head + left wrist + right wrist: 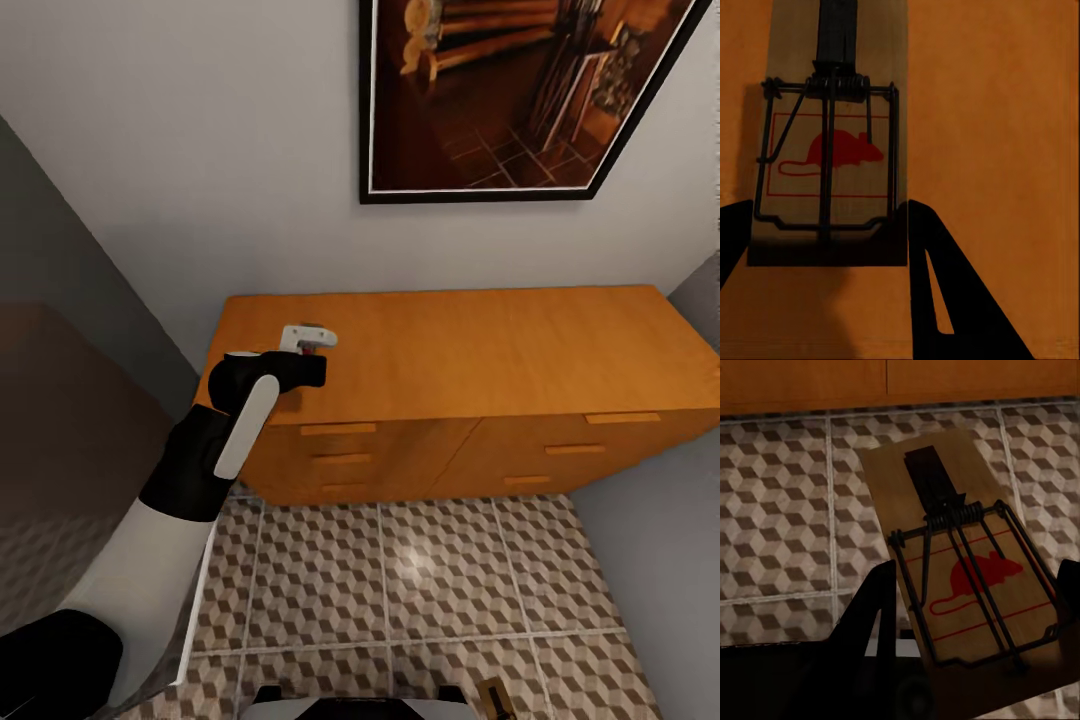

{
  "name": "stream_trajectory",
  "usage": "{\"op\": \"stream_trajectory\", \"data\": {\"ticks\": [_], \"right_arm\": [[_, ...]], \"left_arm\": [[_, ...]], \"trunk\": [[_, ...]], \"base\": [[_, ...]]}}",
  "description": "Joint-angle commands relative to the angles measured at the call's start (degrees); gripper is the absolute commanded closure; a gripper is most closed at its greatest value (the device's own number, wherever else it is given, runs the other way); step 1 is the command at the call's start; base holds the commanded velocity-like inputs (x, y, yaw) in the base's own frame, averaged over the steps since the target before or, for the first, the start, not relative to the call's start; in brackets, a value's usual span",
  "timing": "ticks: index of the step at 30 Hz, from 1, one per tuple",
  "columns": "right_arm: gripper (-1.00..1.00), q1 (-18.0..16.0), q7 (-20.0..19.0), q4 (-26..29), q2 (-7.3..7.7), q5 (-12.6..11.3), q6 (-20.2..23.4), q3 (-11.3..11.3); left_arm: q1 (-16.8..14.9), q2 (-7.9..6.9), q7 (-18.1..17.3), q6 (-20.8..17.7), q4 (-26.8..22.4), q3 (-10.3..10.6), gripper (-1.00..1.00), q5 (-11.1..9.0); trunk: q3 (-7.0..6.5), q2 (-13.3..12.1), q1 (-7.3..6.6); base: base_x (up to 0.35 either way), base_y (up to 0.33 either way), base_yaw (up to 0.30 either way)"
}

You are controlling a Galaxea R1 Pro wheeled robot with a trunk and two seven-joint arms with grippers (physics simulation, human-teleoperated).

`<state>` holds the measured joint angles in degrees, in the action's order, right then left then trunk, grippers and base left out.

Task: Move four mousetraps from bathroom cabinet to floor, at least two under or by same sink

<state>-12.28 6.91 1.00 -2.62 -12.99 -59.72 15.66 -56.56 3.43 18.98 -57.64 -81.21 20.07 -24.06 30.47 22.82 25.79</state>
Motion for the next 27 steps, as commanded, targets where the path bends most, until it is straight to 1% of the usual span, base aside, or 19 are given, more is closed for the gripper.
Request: {"op": "stream_trajectory", "data": {"ticks": [1, 14, 27], "right_arm": [[1.0, 0.0, 0.5, 0.0, -0.01, -0.2, -0.1, 0.5], [1.0, 0.0, 0.5, 0.0, -0.01, -0.2, -0.1, 0.5], [1.0, 0.0, 0.5, 0.0, -0.01, -0.2, -0.1, 0.5]], "left_arm": [[0.0, 0.0, 0.5, -0.2, 0.0, 0.0, 1.0, -0.5], [0.0, -0.08, 0.5, -0.2, 0.2, 0.1, 1.0, -0.6], [0.0, -0.09, 0.5, -0.2, 1.7, 0.1, 1.0, -0.6]], "trunk": [[0.08, 0.1, -0.01], [0.08, 0.1, -0.01], [0.08, 0.1, -0.01]], "base": [[-0.333, 0.0, 0.0], [-0.333, 0.0, 0.0], [-0.333, 0.0, 0.0]]}}
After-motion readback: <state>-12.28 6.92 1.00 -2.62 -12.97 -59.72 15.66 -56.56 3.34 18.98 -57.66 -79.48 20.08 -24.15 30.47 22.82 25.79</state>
